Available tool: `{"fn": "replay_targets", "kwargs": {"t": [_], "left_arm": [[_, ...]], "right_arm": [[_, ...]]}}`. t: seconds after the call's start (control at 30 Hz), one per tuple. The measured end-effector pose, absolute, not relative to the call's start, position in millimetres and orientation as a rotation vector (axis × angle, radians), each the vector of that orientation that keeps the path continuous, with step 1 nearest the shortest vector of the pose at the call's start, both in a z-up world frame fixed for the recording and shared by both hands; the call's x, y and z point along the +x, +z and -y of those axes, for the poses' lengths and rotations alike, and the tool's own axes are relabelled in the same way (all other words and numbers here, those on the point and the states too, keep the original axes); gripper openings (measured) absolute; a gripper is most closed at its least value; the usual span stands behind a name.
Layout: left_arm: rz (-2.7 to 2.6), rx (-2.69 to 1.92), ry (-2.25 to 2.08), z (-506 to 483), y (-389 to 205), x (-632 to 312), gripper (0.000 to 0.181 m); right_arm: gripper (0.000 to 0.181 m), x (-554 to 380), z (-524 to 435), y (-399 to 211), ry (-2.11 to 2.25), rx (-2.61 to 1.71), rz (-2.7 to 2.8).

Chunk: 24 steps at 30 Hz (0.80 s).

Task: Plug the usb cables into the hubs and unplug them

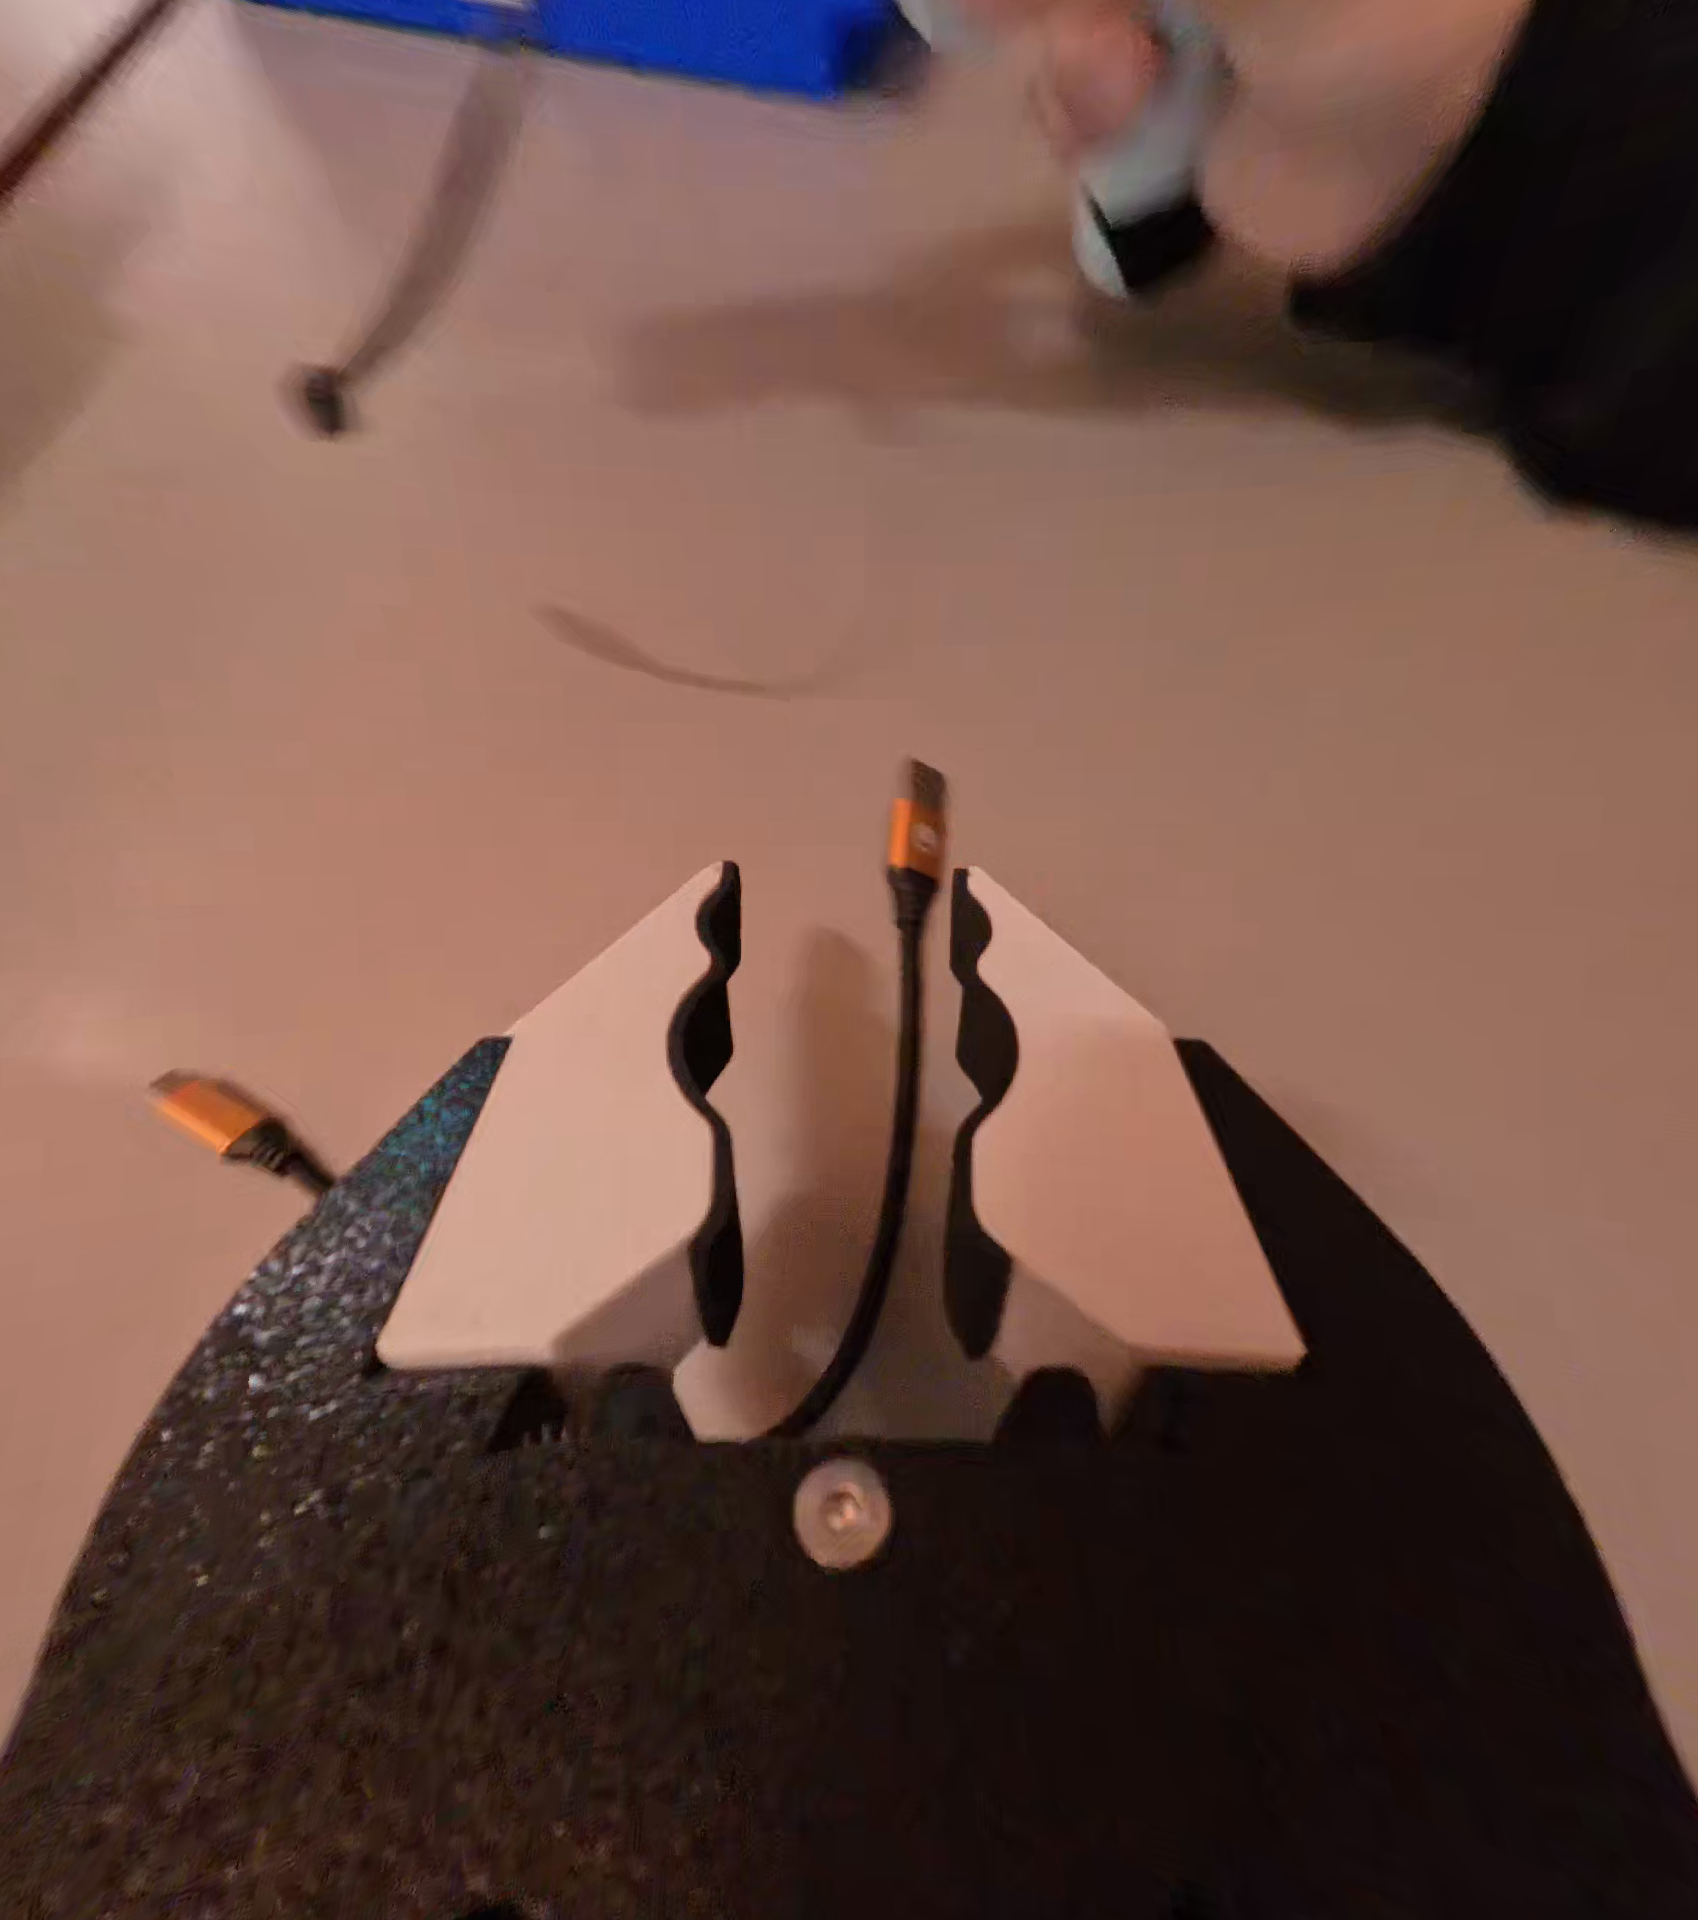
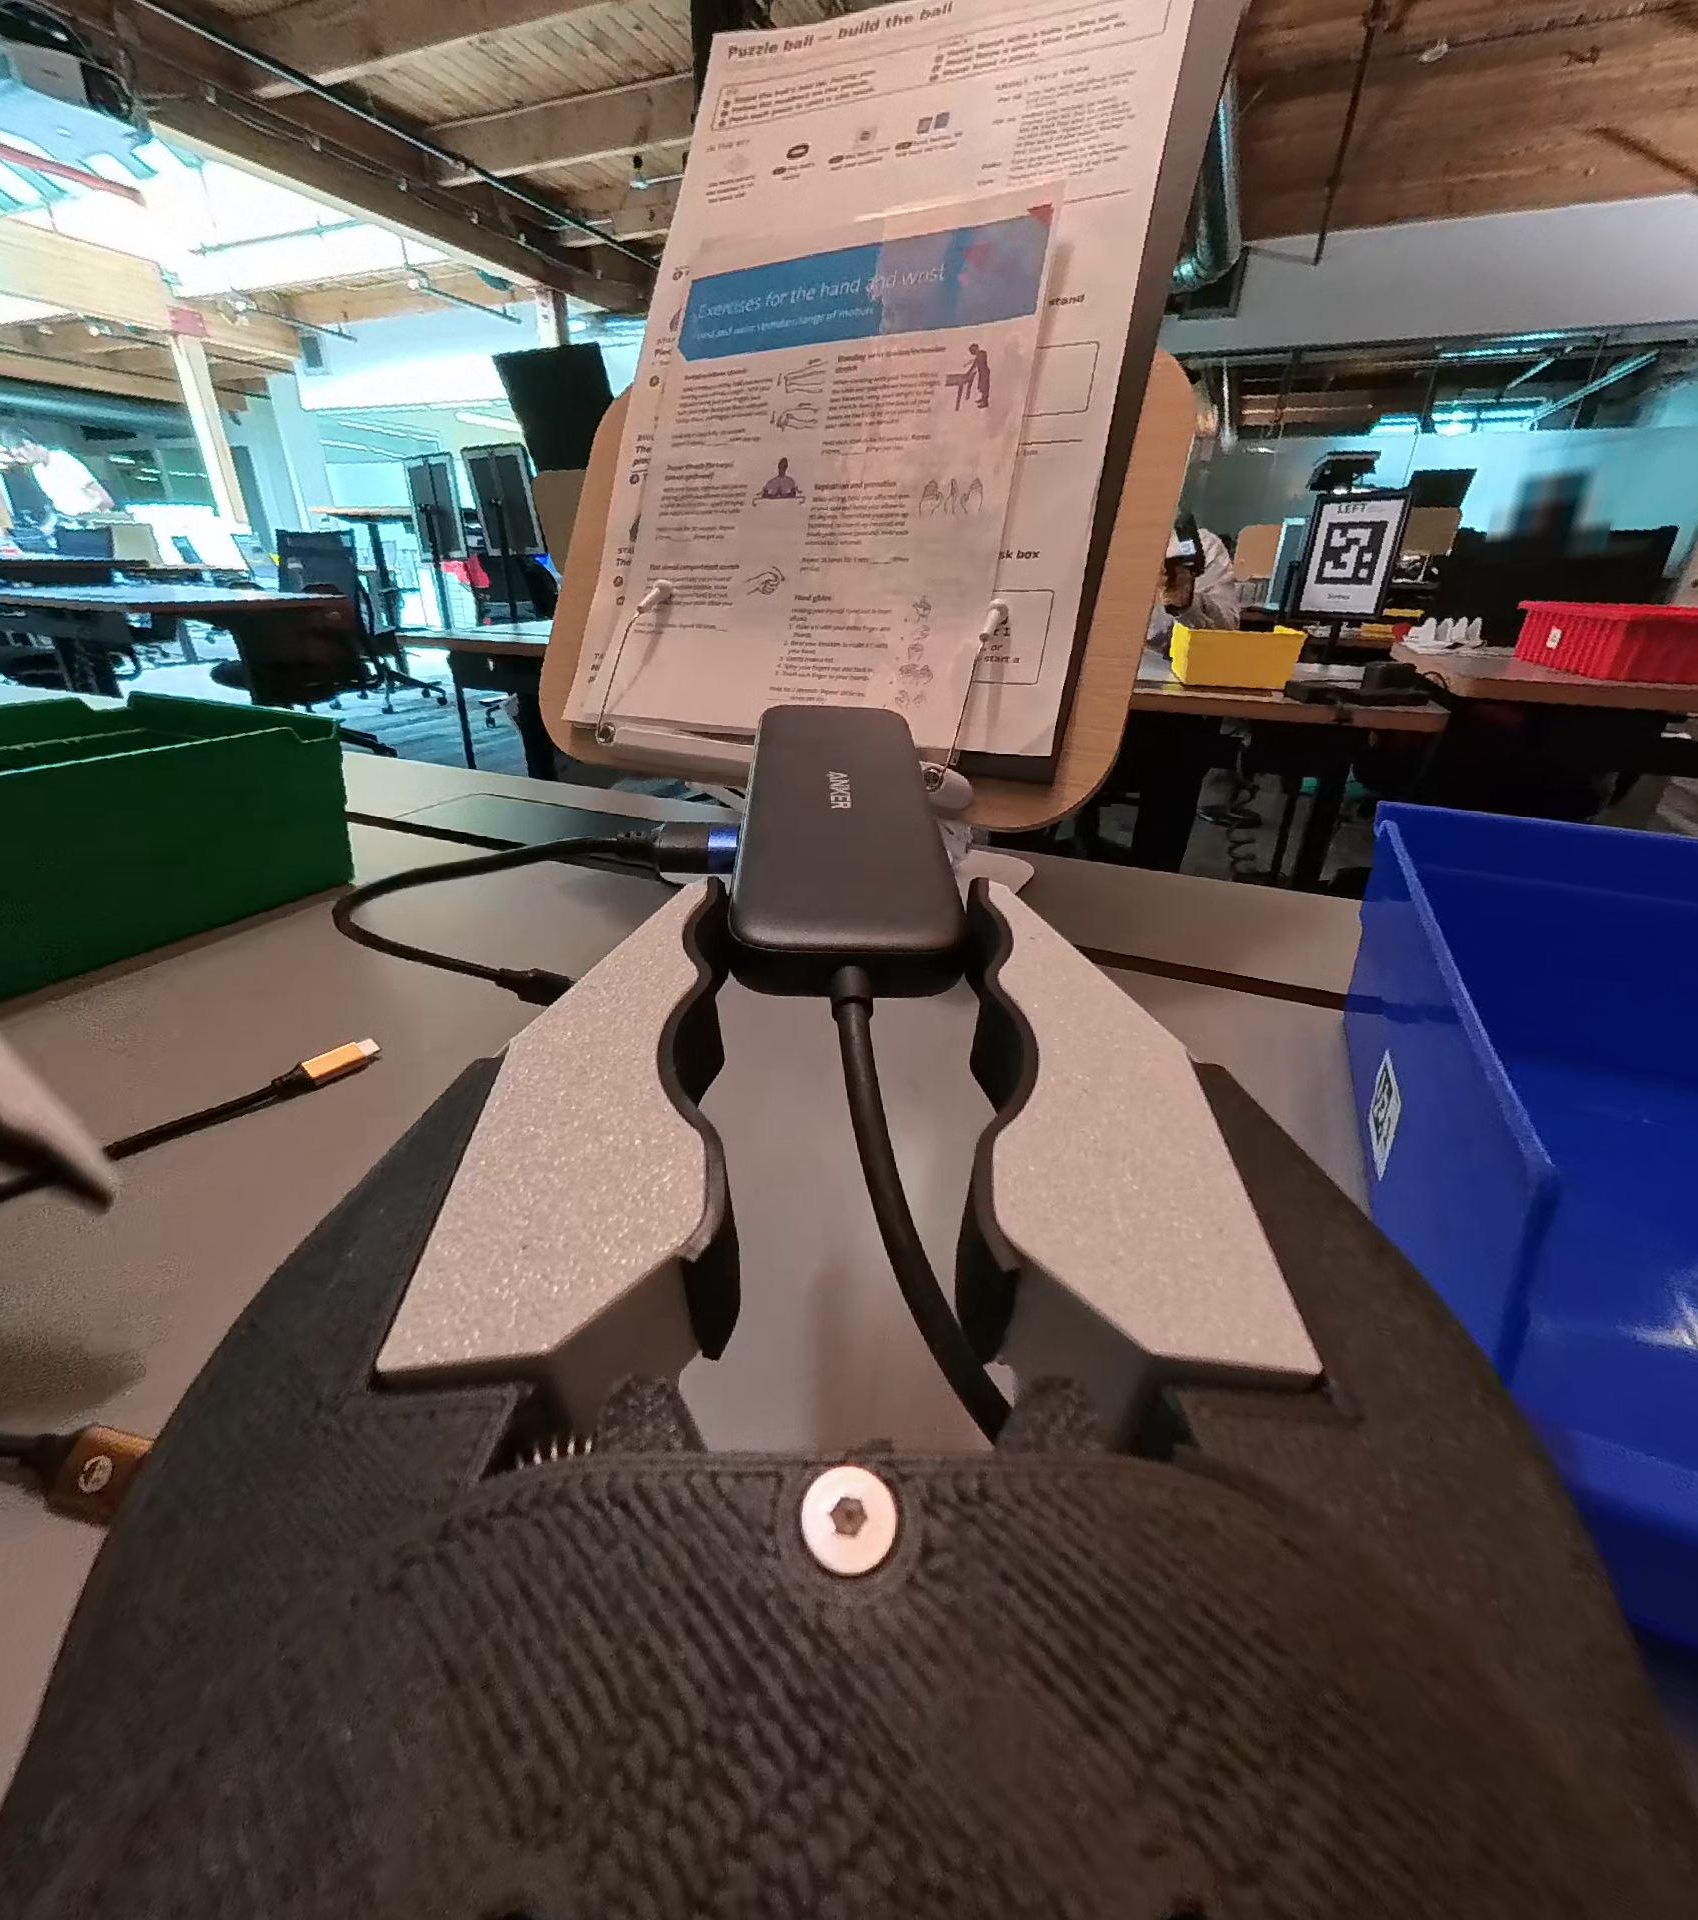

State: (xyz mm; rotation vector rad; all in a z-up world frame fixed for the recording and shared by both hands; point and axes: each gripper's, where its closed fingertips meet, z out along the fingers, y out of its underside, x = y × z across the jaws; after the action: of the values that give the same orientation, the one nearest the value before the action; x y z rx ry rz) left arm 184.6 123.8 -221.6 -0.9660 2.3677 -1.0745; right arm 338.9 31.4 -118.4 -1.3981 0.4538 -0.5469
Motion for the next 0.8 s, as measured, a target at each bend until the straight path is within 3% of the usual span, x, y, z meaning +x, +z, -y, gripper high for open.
{"fn": "replay_targets", "kwargs": {"t": [0.03,0.2,0.3,0.57,0.8], "left_arm": [[-2.419,-0.885,-0.989,-118.7,-231.7,180.9,0.037],[-2.573,-0.725,-0.781,-109.0,-257.4,170.7,0.024],[-2.552,-0.798,-0.706,-116.9,-259.9,177.0,0.003],[-2.383,-1.427,-1.056,-114.4,-256.6,189.8,0.001],[-2.151,-1.764,-1.545,-114.5,-207.1,200.1,0.001]], "right_arm": [[0.045,339.1,-31.1,-118.2,-0.545,-1.397,-0.454],[0.045,340.1,-29.2,-117.4,-0.542,-1.393,-0.456],[0.045,341.4,-28.8,-117.6,-0.532,-1.392,-0.46],[0.045,342.4,-28.9,-117.7,-0.538,-1.397,-0.45],[0.045,343.7,-28.9,-118.9,-0.481,-1.396,-0.448]]}}
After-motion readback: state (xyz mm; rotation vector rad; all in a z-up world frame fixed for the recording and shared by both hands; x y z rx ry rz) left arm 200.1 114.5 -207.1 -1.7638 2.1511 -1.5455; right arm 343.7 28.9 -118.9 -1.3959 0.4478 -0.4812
